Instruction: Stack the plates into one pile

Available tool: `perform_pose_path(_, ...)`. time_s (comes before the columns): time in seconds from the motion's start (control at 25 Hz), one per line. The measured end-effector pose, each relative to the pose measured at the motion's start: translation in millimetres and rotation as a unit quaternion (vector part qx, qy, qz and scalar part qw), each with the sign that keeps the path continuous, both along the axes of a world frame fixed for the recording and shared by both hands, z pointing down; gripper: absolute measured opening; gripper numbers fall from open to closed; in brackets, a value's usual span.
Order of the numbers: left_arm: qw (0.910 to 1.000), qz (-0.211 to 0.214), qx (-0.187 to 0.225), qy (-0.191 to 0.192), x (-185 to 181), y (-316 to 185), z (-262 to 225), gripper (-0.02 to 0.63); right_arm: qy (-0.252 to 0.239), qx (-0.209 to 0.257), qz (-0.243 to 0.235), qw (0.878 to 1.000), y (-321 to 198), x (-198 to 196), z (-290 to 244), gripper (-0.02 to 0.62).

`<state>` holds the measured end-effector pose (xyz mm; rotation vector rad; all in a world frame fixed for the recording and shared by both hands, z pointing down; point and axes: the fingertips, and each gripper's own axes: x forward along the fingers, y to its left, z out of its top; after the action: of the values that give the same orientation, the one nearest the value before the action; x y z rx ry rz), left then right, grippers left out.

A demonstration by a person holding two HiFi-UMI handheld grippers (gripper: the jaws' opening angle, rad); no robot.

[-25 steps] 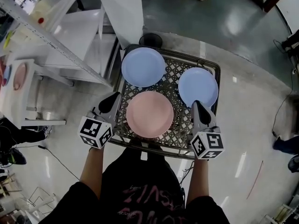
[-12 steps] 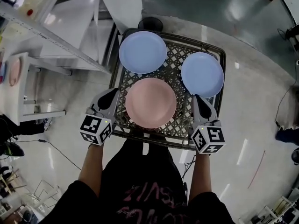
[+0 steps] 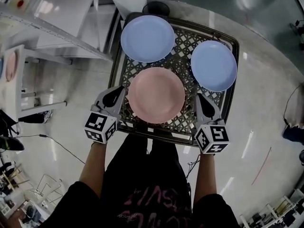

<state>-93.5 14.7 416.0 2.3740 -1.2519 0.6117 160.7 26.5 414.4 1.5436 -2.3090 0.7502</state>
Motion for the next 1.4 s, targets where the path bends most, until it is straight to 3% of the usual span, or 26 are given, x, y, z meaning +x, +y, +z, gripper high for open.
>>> perform_pose_path(0.4,0.9986,0.002,-0.051,-0.011,-7.9,6.9,50.8,0.021,0.014,-0.058,-0.015,0.998,13.2,-11.5,54.6,0.028)
perform_pose_path(0.52,0.9977,0.001,-0.067,-0.014,-10.0,6.3,65.1,0.059,0.018,-0.076,-0.013,0.997,13.0,-14.3,68.6,0.032)
perform_pose_path(0.88,0.994,0.023,-0.099,-0.04,-0.6,0.3,96.5,0.203,0.021,-0.13,-0.025,0.991,10.3,-22.1,102.3,0.167)
perform_pose_path(1.2,0.9886,0.03,-0.131,-0.068,-1.3,-1.0,120.4,0.202,0.035,-0.172,-0.028,0.984,8.9,-29.4,125.6,0.183)
perform_pose_path(1.4,0.987,0.034,-0.143,-0.065,-0.1,-1.1,130.3,0.184,0.044,-0.186,-0.029,0.981,7.3,-31.6,136.3,0.178)
